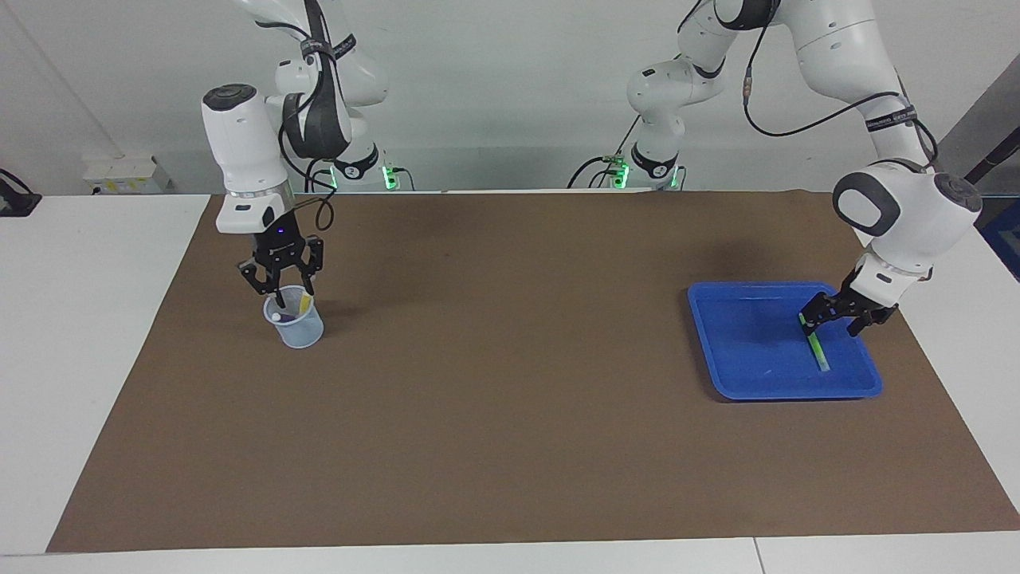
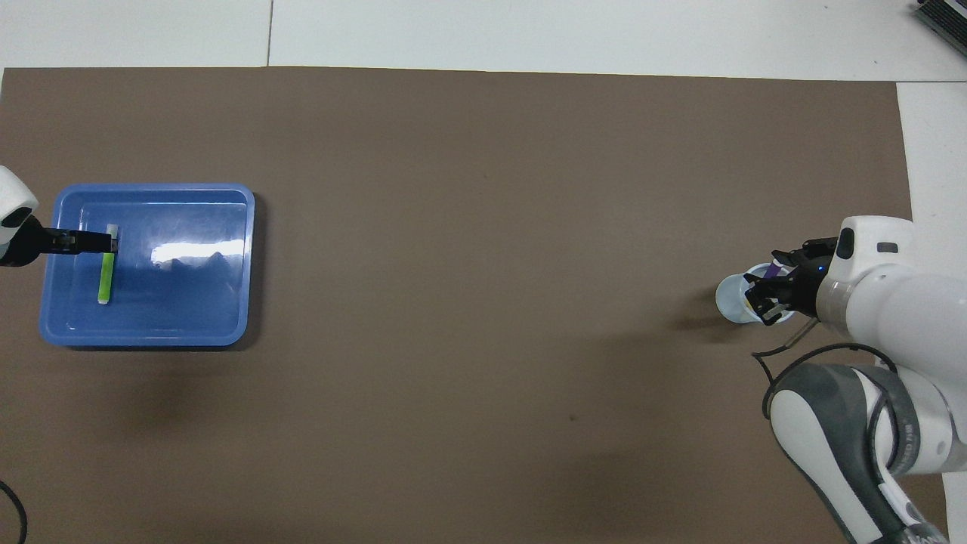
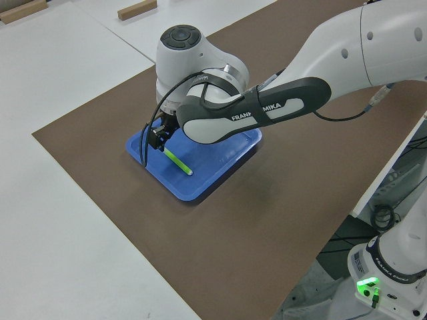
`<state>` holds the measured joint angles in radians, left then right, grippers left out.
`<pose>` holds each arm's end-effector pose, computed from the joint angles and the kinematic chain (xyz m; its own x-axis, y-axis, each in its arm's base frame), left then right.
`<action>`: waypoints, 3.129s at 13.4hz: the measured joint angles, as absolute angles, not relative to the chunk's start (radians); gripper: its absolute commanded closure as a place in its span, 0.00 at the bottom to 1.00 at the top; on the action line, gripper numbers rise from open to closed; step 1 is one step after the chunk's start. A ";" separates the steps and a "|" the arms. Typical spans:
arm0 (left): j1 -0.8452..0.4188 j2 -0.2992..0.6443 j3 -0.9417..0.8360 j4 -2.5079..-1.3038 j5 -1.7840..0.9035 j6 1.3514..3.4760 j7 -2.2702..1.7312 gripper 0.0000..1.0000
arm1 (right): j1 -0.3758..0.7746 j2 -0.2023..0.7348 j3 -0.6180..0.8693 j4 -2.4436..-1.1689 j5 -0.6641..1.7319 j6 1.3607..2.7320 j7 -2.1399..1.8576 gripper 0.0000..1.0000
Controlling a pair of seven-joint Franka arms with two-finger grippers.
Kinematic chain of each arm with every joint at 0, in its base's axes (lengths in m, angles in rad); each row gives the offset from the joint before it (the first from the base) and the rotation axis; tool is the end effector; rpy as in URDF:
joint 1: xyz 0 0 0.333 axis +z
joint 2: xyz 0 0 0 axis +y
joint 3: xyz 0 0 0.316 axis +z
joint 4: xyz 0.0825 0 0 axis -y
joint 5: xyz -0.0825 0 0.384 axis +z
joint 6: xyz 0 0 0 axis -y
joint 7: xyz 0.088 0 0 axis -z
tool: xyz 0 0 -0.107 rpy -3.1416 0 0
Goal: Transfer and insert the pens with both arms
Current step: 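Lower the yellow pen into the white cup and open the right gripper, then raise the right gripper from the cup while the left gripper reaches the green pen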
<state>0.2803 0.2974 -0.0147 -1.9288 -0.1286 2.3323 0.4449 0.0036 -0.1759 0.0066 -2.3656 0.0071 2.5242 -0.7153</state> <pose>0.6036 0.1625 0.3454 0.9865 -0.0900 0.1368 -0.0979 -0.9938 0.0522 0.5048 0.0051 0.4308 0.7091 0.6589 0.2509 0.6240 -0.7522 0.2118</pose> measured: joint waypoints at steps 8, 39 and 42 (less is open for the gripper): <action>0.284 0.371 -0.014 -1.890 -0.129 2.386 0.492 0.07 | 0.083 -0.179 0.020 -2.197 0.117 2.235 -0.502 0.00; 0.293 0.421 -0.023 -1.873 -0.128 2.424 0.506 1.00 | 0.341 -0.078 0.029 -2.062 0.786 2.339 0.593 0.00; 0.293 0.421 -0.023 -1.841 -0.129 2.374 0.489 1.00 | 0.375 -0.071 0.029 -2.061 0.786 2.364 0.633 0.00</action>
<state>0.2927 0.4206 -0.0228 -1.8413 -0.1286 2.3743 0.4890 0.3745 -0.0710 0.0292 -2.0615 0.7858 2.3640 0.6329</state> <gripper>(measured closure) 0.833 0.000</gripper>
